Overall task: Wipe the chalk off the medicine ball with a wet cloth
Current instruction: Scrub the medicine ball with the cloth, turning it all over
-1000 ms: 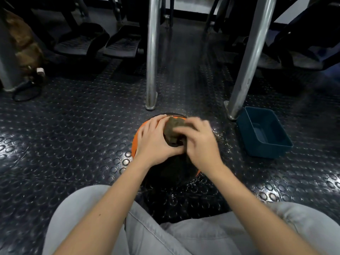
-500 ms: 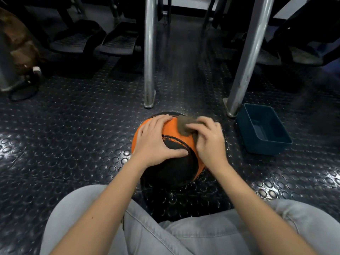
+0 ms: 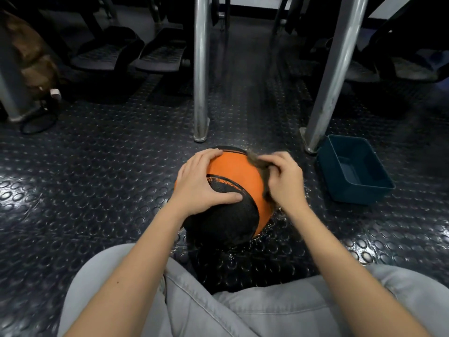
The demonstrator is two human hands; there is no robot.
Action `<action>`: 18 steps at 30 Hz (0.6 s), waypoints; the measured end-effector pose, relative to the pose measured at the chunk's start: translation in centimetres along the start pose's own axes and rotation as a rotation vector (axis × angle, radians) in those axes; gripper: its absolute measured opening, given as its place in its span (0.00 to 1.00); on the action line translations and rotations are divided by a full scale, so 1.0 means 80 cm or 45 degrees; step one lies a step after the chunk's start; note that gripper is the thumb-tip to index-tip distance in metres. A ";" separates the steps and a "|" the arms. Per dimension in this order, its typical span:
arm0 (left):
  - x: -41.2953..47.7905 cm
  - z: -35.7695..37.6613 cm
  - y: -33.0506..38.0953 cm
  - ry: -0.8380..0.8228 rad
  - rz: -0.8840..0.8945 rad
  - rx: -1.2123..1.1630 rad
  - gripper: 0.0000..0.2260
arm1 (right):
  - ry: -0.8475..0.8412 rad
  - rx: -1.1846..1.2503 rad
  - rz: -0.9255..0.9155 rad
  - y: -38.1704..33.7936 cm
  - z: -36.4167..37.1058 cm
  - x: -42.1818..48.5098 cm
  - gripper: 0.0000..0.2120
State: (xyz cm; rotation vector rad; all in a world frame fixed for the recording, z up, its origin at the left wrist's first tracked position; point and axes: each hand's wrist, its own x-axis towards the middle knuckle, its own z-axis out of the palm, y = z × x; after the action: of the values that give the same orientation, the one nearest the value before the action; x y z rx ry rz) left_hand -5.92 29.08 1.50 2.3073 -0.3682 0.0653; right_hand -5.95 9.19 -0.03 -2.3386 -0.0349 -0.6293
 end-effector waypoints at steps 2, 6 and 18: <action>0.000 0.003 0.003 -0.006 0.021 0.022 0.48 | -0.143 0.023 0.390 0.027 -0.006 0.003 0.18; -0.003 0.007 0.000 0.020 0.035 0.044 0.47 | -0.066 0.120 0.459 0.009 -0.008 0.003 0.18; -0.005 0.012 0.004 -0.040 0.101 0.084 0.49 | -0.185 -0.029 0.270 0.010 -0.011 0.019 0.18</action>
State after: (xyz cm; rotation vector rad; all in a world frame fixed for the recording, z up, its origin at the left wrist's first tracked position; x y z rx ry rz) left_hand -6.48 28.24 0.99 2.3604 -0.4796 0.0820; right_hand -4.81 7.78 0.68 -2.3653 0.1532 -0.3565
